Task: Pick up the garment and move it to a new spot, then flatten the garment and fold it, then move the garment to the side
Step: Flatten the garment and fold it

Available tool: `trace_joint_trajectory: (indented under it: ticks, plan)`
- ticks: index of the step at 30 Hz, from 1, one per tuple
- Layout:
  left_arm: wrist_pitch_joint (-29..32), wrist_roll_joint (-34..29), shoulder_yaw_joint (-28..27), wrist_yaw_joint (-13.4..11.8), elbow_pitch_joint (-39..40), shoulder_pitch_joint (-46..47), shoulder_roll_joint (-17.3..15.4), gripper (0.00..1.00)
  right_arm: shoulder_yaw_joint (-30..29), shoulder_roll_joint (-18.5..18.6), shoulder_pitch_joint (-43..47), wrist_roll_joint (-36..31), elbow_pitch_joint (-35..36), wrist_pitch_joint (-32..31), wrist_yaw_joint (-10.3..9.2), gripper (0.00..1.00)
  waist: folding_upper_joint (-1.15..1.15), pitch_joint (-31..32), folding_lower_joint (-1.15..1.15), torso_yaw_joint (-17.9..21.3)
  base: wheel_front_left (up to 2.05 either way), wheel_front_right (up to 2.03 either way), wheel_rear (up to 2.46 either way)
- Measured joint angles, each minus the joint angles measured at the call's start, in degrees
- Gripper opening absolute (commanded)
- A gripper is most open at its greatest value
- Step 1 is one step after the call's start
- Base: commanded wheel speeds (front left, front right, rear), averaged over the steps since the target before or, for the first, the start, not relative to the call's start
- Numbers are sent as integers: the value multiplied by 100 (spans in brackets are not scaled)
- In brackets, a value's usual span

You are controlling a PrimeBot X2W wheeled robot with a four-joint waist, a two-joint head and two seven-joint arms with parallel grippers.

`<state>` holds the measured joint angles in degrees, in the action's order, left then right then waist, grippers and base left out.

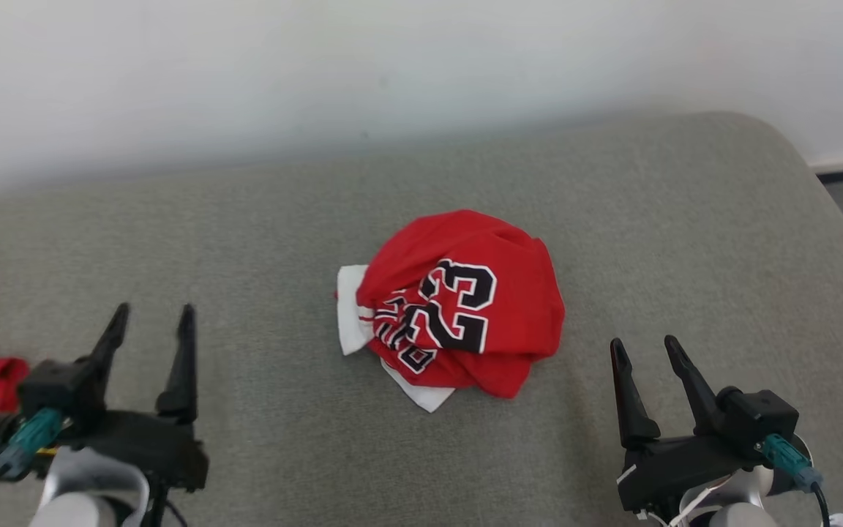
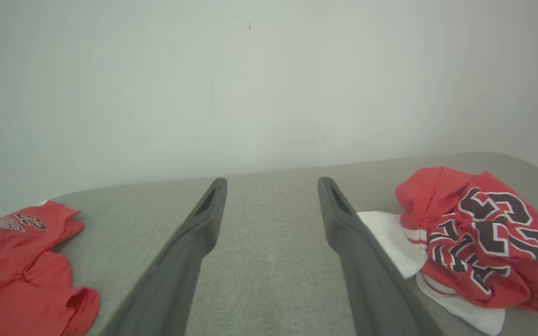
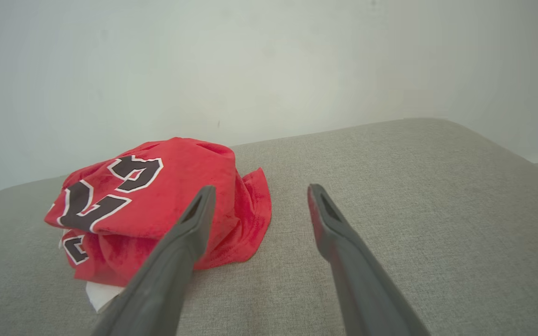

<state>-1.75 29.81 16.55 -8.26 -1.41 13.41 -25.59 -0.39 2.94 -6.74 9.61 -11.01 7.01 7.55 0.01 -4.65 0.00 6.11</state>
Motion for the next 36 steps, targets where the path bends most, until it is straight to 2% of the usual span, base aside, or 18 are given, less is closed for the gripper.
trace_joint_trajectory:
  ticks: [10,15,22,23,24,26,31,36]
  plan:
    - [-7,-75,611,616,-1402,1047,448,100,-16,1,-310,115,-288,313,0,100,0,-615,1,625,0,0,0]
    - [-68,-87,757,747,-2078,1174,595,100,9,1,-371,181,-450,419,0,100,0,-810,1,966,0,0,0]
    - [-223,-10,831,888,-2598,1163,683,100,-40,1,-385,168,-576,476,0,100,0,-913,0,1241,0,0,0]
    - [-276,34,825,910,-2693,1167,700,66,-45,2,-389,141,-586,478,0,100,0,-907,1,1254,0,0,0]
    - [-274,-5,865,912,-2813,1185,692,0,-42,2,-400,133,-590,478,0,100,1,-895,1,1257,0,0,0]
    - [-375,90,839,1023,-3010,1201,760,0,-36,0,-430,113,-591,476,0,100,0,-858,0,1246,0,0,0]
    - [-606,47,912,1120,-3288,1434,879,0,-43,-1,-437,66,-575,459,0,100,0,-764,0,1181,0,0,0]
    - [-735,51,958,1129,-3346,1461,957,0,-77,0,-344,37,-576,421,0,100,0,-639,0,1084,0,0,0]
